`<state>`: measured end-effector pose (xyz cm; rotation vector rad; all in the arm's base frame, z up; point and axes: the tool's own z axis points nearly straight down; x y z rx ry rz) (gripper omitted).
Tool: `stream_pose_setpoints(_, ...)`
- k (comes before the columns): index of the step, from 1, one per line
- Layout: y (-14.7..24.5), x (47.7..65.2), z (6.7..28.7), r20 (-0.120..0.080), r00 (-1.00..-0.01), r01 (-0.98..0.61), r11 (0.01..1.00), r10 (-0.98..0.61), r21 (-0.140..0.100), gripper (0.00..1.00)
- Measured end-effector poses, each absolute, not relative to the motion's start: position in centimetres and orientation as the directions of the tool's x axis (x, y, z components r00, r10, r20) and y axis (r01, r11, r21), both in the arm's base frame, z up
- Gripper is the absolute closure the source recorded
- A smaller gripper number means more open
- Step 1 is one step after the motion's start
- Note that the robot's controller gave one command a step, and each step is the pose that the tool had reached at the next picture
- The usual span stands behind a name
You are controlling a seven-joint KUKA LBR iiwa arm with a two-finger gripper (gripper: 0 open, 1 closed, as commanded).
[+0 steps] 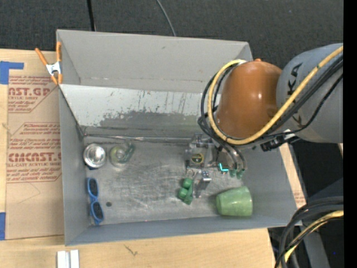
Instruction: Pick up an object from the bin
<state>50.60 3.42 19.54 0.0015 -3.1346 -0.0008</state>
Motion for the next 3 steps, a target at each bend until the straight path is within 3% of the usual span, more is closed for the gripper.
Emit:
stream_pose_setpoints(1,-1.25,52.09,8.45,-0.005,-0.998,-0.055,0.998,-0.055,0.002,0.00)
stream_pose_setpoints(2,-1.36,51.94,8.17,0.000,-0.999,-0.054,0.999,-0.054,0.001,1.00)
stream_pose_setpoints(3,-1.35,51.93,8.15,0.001,-0.999,-0.054,0.999,-0.054,0.001,0.00)
